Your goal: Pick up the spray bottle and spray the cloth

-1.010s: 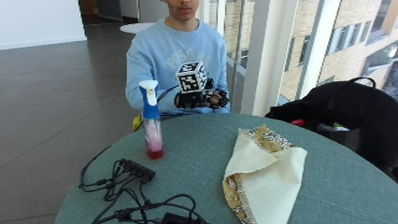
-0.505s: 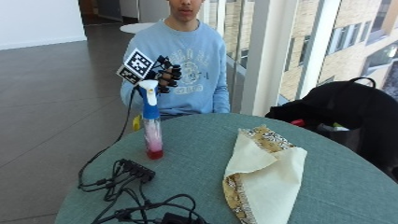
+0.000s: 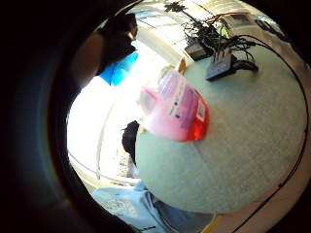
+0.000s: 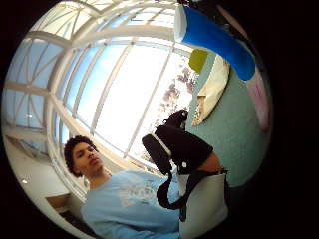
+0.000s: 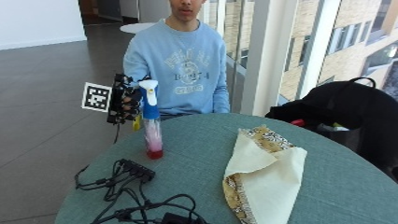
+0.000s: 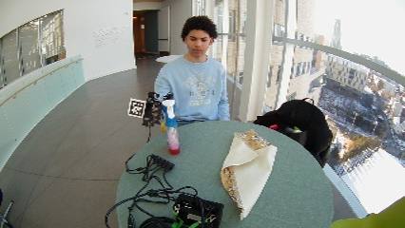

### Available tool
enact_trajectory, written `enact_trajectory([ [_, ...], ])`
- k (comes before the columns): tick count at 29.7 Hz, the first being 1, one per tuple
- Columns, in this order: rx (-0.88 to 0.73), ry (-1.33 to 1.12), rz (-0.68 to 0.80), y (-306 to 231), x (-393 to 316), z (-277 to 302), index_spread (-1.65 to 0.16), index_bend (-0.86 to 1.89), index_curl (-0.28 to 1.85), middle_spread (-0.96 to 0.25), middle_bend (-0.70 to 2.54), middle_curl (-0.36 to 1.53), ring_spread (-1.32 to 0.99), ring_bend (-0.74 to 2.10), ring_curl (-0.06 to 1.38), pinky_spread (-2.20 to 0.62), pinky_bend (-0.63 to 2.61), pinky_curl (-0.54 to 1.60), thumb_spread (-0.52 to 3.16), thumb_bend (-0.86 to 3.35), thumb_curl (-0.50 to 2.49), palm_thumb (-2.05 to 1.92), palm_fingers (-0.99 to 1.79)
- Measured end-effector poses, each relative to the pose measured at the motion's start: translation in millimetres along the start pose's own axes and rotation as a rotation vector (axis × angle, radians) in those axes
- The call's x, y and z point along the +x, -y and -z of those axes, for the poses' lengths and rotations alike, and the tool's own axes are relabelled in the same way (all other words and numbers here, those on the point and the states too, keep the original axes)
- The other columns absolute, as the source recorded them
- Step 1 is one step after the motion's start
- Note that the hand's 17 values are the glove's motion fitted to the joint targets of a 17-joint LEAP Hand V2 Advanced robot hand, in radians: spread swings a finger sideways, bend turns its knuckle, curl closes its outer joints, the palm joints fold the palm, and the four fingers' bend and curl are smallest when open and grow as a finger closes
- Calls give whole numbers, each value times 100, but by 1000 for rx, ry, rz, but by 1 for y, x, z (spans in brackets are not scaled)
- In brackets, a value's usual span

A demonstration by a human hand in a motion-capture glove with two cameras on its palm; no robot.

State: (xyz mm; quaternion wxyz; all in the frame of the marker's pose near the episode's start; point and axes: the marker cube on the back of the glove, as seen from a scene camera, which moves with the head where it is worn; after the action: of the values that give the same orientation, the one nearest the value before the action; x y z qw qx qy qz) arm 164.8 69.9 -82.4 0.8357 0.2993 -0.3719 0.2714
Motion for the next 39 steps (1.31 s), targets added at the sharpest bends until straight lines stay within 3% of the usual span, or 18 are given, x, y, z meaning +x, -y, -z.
enact_trajectory([
  [8,-100,112,-79,28,32,-19,-39,8,20,-6,34,37,0,43,31,21,37,31,107,-2,25,48,44],
  [15,-161,125,21,36,51,-29,-39,8,18,-6,38,38,0,43,32,21,37,32,104,-3,25,47,44],
  [21,-138,99,-117,40,53,-35,-38,9,17,-7,41,39,1,43,32,22,36,33,101,-3,26,46,47],
  [31,-50,26,-109,43,55,-42,-35,12,18,-8,46,40,-3,47,33,23,32,32,98,0,28,54,66],
  [39,49,-122,0,50,54,-40,-30,19,25,-10,41,40,-8,44,32,21,29,32,98,9,36,79,94],
])
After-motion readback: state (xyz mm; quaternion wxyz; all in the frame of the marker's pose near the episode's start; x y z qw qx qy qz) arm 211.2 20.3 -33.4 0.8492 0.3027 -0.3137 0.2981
